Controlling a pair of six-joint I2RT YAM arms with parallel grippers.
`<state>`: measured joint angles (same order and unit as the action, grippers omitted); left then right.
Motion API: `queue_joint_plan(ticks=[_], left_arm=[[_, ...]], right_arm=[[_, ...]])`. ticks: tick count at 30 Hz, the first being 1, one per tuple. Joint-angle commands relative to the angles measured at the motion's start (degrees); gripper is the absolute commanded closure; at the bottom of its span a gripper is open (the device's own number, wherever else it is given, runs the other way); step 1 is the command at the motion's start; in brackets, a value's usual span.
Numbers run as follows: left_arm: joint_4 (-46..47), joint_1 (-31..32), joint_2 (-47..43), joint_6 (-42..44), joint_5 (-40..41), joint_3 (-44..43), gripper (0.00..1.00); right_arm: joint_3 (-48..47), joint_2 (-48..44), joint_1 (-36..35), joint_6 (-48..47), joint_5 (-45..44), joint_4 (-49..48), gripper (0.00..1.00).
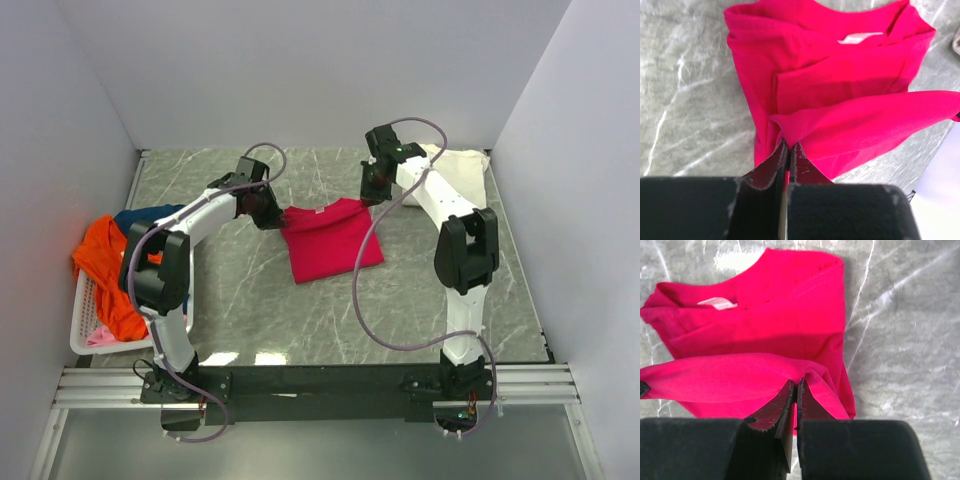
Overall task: Fold and stack the t-shirts
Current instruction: Fold the tshirt
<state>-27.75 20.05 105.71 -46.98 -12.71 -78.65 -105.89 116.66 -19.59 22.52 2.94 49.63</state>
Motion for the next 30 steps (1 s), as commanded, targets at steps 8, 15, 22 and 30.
queue_joint_plan(ticks=[8, 15, 22, 30], left_arm=[[-1.69, -3.18, 5.12, -0.83, 6.01, -8.00, 0.53], [-1.79, -3.53, 3.10, -0.13, 8.93, -10.83, 0.31], [3.22, -2.13, -1.73, -0.92, 5.15, -0.81, 0.33], [6.03, 1.13, -4.46, -1.80, 3.75, 6.75, 0.33]], right_arm=[[-12.93, 9.53, 1.40, -2.92, 7.16, -0.23, 0.52], [-17.52, 8.41, 1.75, -3.80, 10.86, -1.72, 0.42], [0.46, -0.55, 3.25, -5.30, 12.35, -7.69, 0.41], [17.62, -9.43, 6.58, -8.72, 20.43, -14.81, 0.38]])
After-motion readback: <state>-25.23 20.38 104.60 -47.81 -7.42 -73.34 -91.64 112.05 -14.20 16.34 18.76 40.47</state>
